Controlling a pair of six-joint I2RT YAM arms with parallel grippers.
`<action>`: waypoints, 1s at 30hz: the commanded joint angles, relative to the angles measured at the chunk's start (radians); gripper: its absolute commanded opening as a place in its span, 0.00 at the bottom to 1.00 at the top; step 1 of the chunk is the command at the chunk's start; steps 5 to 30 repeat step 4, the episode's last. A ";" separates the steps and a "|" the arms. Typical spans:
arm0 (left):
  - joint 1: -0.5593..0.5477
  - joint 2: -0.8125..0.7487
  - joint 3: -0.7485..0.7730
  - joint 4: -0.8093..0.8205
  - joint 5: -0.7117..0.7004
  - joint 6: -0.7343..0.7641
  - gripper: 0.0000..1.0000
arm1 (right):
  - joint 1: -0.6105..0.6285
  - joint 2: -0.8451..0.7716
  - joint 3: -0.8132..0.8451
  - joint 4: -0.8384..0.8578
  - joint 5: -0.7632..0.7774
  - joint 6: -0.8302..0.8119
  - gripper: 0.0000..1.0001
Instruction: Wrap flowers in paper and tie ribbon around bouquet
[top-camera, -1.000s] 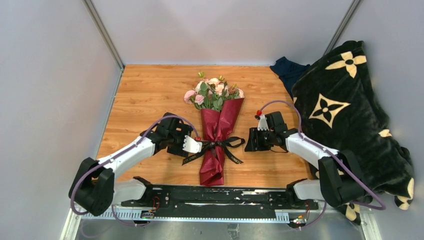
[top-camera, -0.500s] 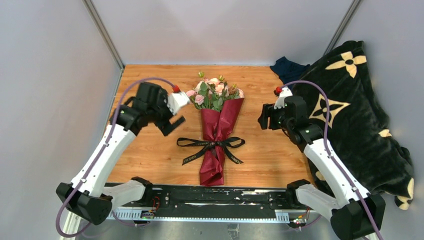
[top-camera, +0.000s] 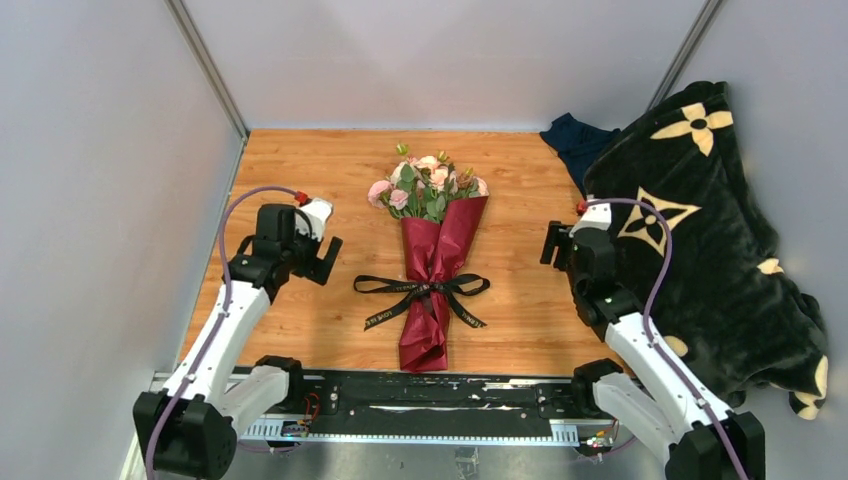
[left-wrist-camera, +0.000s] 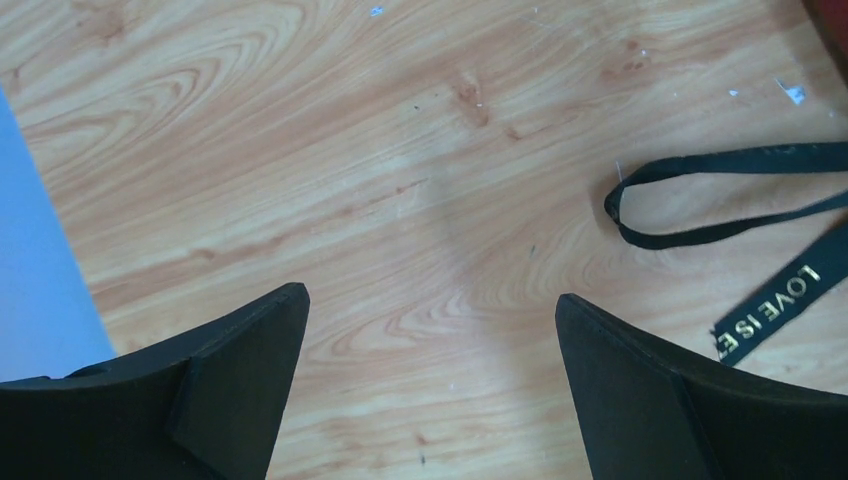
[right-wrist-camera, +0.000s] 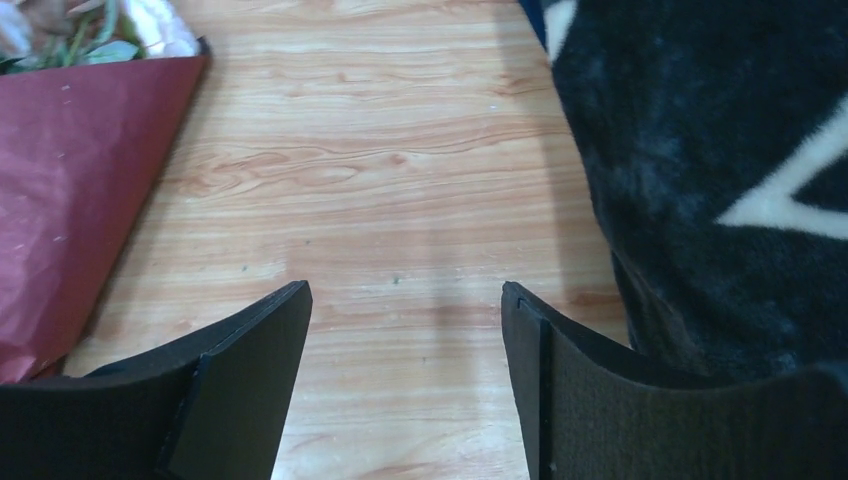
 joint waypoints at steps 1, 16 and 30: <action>0.011 -0.020 -0.074 0.252 0.022 -0.042 1.00 | -0.013 -0.003 -0.049 0.125 0.152 0.067 0.74; 0.013 -0.022 -0.082 0.258 0.019 -0.026 1.00 | -0.012 0.013 -0.041 0.099 0.165 0.051 0.74; 0.013 -0.022 -0.082 0.258 0.019 -0.026 1.00 | -0.012 0.013 -0.041 0.099 0.165 0.051 0.74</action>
